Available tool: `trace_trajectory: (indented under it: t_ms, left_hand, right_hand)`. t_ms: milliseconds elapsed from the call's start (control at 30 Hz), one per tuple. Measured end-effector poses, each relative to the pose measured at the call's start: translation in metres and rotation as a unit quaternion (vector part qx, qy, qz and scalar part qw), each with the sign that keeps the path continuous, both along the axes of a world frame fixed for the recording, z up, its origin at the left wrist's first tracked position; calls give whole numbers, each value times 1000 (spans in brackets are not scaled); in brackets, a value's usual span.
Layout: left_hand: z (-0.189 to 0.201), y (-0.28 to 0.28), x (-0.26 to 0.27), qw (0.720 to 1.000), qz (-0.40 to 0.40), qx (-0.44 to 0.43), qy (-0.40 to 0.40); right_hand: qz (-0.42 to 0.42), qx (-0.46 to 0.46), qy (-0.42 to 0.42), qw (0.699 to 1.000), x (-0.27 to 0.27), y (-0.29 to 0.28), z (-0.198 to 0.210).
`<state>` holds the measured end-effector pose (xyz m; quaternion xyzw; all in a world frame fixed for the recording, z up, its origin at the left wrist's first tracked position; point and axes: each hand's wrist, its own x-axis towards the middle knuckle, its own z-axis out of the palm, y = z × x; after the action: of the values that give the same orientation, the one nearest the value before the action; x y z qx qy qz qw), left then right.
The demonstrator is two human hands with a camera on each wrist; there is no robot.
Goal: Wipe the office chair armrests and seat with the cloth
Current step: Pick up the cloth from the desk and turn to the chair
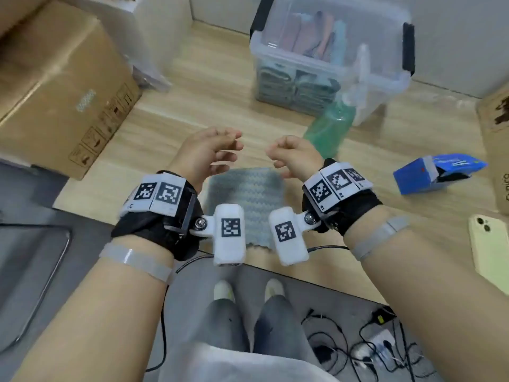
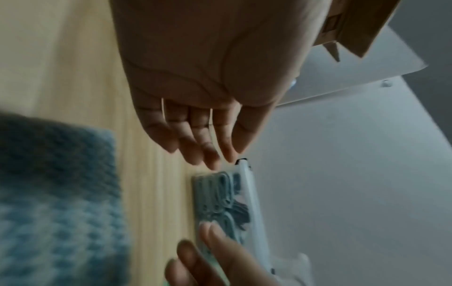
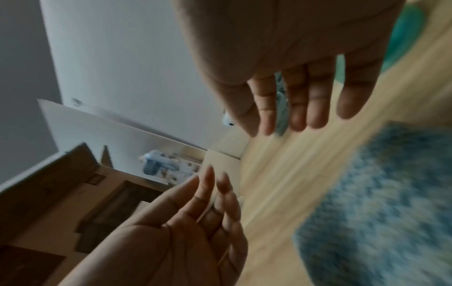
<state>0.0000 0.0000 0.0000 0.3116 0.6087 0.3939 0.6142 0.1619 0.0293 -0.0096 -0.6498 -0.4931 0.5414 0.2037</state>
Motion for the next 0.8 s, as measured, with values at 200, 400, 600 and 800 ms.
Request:
trace_trajectory:
  t_ms: [200, 400, 600, 800]
  left_hand:
    - [-49, -20, -22, 981, 76, -95, 151]
    - [-66, -36, -20, 980, 5, -187, 63]
    - [-68, -54, 1, 988, 65, -139, 21]
    - [-69, -108, 3, 973, 221, -44, 51]
  right_hand:
    - [-14, -83, -150, 985, -9, -15, -38]
    - [31, -82, -139, 987, -17, -17, -50]
    - [82, -82, -75, 990, -13, -20, -59]
    - [180, -142, 90, 969, -35, -39, -52]
